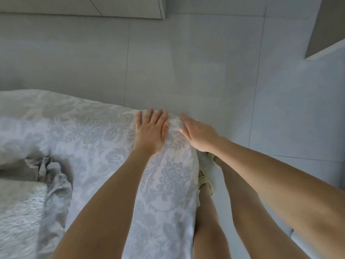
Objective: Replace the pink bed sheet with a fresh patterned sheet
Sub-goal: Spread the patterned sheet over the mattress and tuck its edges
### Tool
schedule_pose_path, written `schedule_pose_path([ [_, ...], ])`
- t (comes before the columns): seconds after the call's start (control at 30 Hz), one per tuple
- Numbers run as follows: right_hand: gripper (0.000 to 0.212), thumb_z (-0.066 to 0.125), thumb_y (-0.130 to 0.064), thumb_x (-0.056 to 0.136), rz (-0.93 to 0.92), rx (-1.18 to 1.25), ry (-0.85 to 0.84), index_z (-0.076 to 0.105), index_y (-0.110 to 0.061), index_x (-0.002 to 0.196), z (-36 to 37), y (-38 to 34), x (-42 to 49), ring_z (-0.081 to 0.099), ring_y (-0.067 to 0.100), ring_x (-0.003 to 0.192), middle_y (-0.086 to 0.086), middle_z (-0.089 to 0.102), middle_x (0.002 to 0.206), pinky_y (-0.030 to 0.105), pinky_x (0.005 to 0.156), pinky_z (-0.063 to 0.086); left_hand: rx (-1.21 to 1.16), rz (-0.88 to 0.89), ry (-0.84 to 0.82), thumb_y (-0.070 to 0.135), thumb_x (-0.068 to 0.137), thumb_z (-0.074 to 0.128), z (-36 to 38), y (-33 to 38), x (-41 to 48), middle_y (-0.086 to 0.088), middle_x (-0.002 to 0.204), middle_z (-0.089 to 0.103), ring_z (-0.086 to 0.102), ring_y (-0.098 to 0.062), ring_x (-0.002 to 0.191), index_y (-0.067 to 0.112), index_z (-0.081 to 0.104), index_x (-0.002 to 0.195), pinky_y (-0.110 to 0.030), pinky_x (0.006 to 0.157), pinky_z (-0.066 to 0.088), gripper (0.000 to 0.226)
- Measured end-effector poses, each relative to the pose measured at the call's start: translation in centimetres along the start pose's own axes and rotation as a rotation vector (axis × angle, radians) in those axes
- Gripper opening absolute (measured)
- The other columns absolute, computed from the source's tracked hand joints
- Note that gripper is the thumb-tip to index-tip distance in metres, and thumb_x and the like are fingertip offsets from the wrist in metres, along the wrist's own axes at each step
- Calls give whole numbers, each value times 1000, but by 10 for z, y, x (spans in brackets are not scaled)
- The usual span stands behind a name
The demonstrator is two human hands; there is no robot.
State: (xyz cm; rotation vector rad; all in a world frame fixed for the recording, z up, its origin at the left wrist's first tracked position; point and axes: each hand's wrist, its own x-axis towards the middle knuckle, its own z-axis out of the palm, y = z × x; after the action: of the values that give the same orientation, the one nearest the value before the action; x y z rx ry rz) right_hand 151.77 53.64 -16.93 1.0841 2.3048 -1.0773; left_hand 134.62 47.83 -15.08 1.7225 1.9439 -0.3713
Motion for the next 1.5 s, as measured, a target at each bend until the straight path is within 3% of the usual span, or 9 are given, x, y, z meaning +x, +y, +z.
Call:
schedule_pose_path([
  [0.07, 42, 24, -39, 102, 131, -116, 22, 43, -10, 127, -13, 10, -5, 60, 31, 94, 9, 61, 100, 34, 68, 42, -162, -18, 2, 42, 94, 5, -10, 5, 3, 1, 154, 28, 14, -20, 145, 18, 28, 148, -39, 116, -4, 63],
  [0.13, 30, 31, -28, 102, 79, -313, 139, 53, -8, 109, -30, -8, -18, 61, 29, 74, 7, 62, 79, 32, 57, 38, -326, -102, 100, 37, 102, 19, -29, -2, -24, -3, 153, 30, 15, -20, 145, 13, 31, 146, -35, 118, 3, 52],
  [0.27, 29, 32, -22, 101, -68, -416, 186, 57, -10, 94, -62, -68, -44, 56, 25, 66, 6, 64, 79, 28, 52, 34, -510, -361, 274, 30, 102, 35, -53, -21, -107, -2, 146, 43, 29, -20, 140, 16, 42, 141, -33, 115, 19, 42],
  [0.43, 30, 39, -8, 95, -418, -572, -66, 34, -17, 66, -96, -166, -89, 31, 13, 50, -3, 36, 59, 27, 44, 19, -636, -887, 349, 24, 98, 44, -68, -32, -263, -7, 131, 57, 49, -25, 123, 13, 56, 129, -36, 103, 36, 34],
  [0.63, 35, 36, -17, 98, -729, -678, -245, 32, -15, 64, -109, -243, -157, 27, 12, 49, -2, 33, 58, 27, 45, 19, -770, -1358, 545, 17, 95, 52, -64, 36, -420, -6, 122, 63, 58, -28, 110, 13, 67, 114, -35, 92, 43, 25],
  [0.77, 36, 42, -4, 91, -1051, -905, -308, 30, -15, 59, -66, -320, -237, 26, 14, 48, 0, 33, 57, 26, 44, 18, -876, -1786, 701, 19, 94, 52, -38, 131, -543, -3, 118, 65, 60, -26, 106, 16, 68, 112, -32, 85, 43, 25],
  [1.1, 36, 38, -22, 96, -1723, -1024, -513, 33, -21, 61, 139, -403, -527, 38, 17, 57, -5, 37, 61, 28, 46, 23, -1043, -2594, 931, 16, 94, 51, 89, 422, -768, -6, 107, 69, 60, -27, 103, 13, 69, 104, -32, 80, 42, 21],
  [1.37, 39, 41, -23, 93, -1739, -943, -588, 29, -25, 56, 296, -400, -702, 30, 9, 51, -7, 35, 58, 25, 47, 24, -1031, -2835, 1060, 17, 93, 52, 203, 550, -924, -9, 104, 69, 61, -29, 99, 9, 69, 101, -32, 76, 40, 20],
  [1.5, 28, 44, -29, 93, -1676, -945, -599, 58, -22, 69, 355, -398, -752, 57, 19, 73, -2, 61, 77, 29, 62, 44, -1076, -2858, 1092, 18, 93, 52, 250, 562, -979, -9, 108, 68, 60, -29, 103, 8, 67, 104, -32, 78, 42, 21],
])
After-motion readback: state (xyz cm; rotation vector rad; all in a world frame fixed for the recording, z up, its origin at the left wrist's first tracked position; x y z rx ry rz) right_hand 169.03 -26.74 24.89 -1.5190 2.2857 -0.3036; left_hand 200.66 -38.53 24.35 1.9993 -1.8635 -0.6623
